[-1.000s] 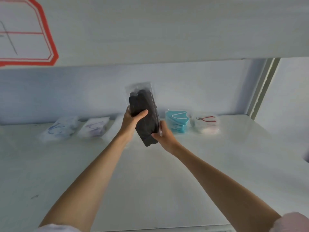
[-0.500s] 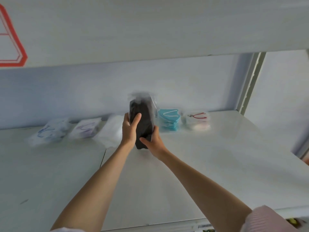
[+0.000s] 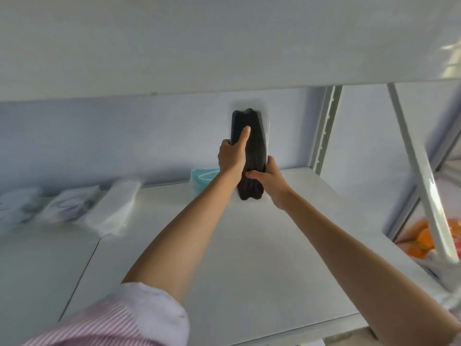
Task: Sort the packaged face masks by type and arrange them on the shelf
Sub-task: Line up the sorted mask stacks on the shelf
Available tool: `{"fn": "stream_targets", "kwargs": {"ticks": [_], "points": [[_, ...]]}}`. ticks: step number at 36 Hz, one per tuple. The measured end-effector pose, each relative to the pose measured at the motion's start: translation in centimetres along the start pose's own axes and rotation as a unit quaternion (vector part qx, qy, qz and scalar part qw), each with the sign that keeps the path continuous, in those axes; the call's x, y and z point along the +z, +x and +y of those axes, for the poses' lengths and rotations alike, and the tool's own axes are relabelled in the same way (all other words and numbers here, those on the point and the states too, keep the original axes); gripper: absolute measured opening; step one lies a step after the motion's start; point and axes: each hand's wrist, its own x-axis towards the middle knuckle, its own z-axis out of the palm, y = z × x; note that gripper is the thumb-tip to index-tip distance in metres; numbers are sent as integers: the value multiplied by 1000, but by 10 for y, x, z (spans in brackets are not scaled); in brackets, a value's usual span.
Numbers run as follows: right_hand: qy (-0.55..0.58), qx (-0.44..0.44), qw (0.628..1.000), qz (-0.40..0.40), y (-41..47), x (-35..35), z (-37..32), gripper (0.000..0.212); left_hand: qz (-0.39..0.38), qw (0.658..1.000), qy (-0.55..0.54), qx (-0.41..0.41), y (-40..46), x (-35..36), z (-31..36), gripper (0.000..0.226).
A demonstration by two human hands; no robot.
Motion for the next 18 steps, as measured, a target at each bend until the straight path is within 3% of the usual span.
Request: {"fn": "stream_targets", "kwargs": {"ticks": [6, 12, 16, 18], "points": [[38, 115, 992, 19, 16, -75, 7, 46, -115, 986, -5, -121, 11, 56, -20, 85], [2, 193, 981, 35, 32, -124, 17, 40, -170, 972, 60, -153, 3, 83, -66, 27], [-34, 231, 972, 21, 41, -132, 33, 40, -144, 976, 74, -148, 2, 93, -84, 18], [-37, 244, 969, 25, 43, -133, 41, 37, -111, 978, 133, -119, 3, 99, -89, 23]]}}
